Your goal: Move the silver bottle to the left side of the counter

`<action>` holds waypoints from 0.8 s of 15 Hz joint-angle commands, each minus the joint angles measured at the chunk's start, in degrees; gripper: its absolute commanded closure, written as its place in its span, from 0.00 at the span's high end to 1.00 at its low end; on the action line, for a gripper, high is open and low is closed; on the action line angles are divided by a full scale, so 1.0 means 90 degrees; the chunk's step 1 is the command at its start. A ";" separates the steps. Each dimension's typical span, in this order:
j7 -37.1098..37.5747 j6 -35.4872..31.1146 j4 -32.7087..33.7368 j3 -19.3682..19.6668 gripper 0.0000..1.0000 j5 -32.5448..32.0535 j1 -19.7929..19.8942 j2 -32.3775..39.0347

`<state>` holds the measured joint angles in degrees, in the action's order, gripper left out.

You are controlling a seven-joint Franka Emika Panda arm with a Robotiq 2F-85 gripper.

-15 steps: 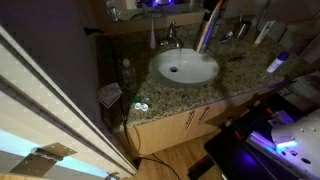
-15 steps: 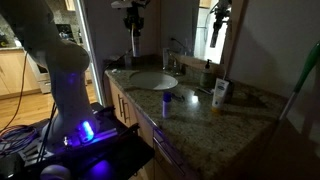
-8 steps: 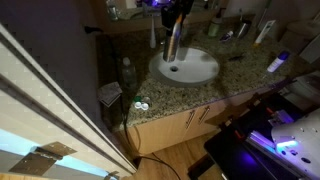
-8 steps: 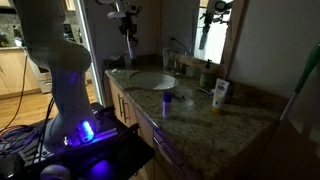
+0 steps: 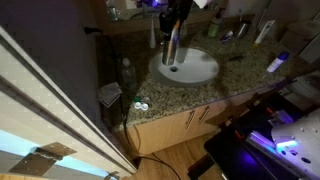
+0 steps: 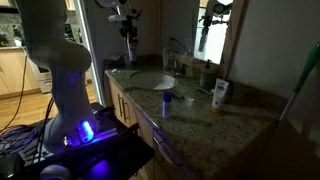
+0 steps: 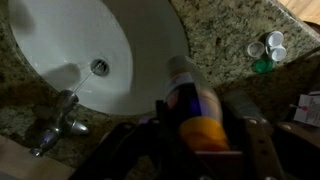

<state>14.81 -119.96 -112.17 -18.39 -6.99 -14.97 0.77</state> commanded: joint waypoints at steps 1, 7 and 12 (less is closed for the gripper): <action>0.0519 -0.0338 0.0661 0.0034 0.31 -0.0558 -0.0233 0.0949; 0.1192 -0.0817 0.1823 0.0286 0.31 -0.0737 -0.0774 0.2130; 0.1115 -0.0782 0.1700 0.0411 0.31 -0.0683 -0.0905 0.2181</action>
<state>25.37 -127.21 -96.87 -16.55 -13.62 -21.33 19.78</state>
